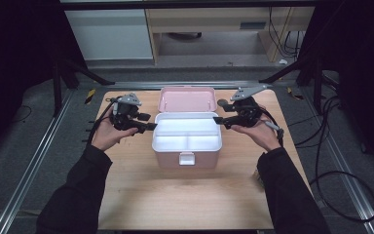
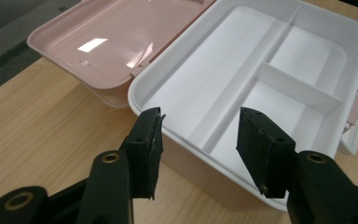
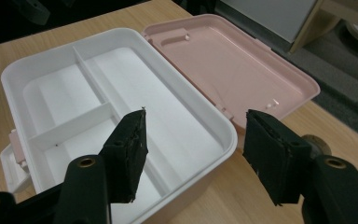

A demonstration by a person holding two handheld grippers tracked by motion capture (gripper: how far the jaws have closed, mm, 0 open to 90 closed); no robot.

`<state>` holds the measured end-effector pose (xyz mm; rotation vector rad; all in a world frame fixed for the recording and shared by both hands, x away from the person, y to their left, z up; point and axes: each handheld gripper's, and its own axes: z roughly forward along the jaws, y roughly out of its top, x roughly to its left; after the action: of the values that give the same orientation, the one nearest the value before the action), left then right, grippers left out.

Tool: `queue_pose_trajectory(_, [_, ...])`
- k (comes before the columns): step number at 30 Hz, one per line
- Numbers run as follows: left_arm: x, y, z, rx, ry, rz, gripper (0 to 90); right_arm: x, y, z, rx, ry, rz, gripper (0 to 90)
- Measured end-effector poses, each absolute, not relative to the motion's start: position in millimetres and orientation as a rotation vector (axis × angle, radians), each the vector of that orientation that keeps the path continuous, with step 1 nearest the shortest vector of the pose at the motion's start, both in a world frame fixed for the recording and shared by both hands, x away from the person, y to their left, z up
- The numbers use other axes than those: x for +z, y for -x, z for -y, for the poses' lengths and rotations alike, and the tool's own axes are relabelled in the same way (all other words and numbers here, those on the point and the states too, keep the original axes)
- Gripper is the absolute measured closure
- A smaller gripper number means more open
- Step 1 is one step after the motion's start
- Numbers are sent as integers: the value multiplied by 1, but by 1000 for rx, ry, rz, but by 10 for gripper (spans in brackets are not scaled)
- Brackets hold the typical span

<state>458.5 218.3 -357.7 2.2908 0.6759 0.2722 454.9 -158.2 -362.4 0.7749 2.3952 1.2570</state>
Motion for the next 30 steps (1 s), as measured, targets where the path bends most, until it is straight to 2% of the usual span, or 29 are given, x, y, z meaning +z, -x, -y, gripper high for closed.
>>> queue_pose_trajectory(6, [-353,-471,-205,238,-2413,-574,492,-354,-467,148,1184,-601,-2511,424])
queue_pose_trajectory(15, [-354,-479,-185,196,-2536,-423,557,-349,-479,138,1087,-462,-2643,482])
queue_pose_trajectory(24, [-360,-485,-169,157,-2678,-329,598,-358,-482,125,898,-307,-2778,532])
queue_pose_trajectory(30, [-366,-489,-159,139,-2739,-297,620,-371,-484,114,750,-243,-2868,597])
